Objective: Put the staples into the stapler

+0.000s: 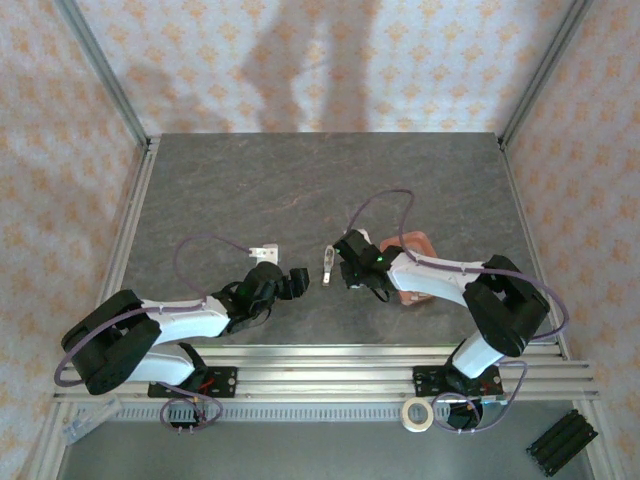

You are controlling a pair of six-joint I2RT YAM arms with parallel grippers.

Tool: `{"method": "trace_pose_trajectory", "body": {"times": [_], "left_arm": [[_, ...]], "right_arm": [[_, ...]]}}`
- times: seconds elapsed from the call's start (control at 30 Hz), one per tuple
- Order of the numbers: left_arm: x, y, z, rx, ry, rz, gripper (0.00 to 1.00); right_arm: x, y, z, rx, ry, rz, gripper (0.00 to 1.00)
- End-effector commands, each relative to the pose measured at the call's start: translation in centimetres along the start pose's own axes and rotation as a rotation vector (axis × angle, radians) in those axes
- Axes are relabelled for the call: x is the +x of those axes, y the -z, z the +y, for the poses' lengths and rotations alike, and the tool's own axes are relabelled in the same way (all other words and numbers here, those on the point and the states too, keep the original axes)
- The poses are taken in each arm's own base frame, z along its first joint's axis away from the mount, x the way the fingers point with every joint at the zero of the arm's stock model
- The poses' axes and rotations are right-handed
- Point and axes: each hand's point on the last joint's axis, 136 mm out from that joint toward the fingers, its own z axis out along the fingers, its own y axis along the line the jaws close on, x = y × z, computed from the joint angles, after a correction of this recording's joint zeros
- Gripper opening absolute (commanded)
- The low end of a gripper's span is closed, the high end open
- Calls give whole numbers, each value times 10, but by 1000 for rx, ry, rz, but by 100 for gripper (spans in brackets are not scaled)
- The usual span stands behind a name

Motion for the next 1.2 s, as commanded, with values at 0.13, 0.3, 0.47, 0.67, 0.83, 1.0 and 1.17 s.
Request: {"method": "trace_pose_trajectory", "body": {"times": [0.13,0.3,0.47,0.67,0.83,1.0,1.17], "left_arm": [[-9,-2,-4,13,27,-23,84],[-8,-2,-3,11,27,-25,84],[-8,-2,-3,14,28,-27,84],[-8,-2,-3,14,28,-29,84],[-8,-2,-3,16,29,-31,84],[-9,-1,-4,19,31,-34,84],[-10,-1,-4,21,32,-35,84]], "right_arm": [[15,-2,-15,71,-14,63,16],[14,-2,-15,73,-15,67,16],[13,-2,-14,71,-19,66,17],[8,2,-12,57,-25,49,20],[5,7,-12,57,-25,37,20],[1,12,-11,43,-31,23,24],[-10,28,-11,28,-38,-23,32]]}}
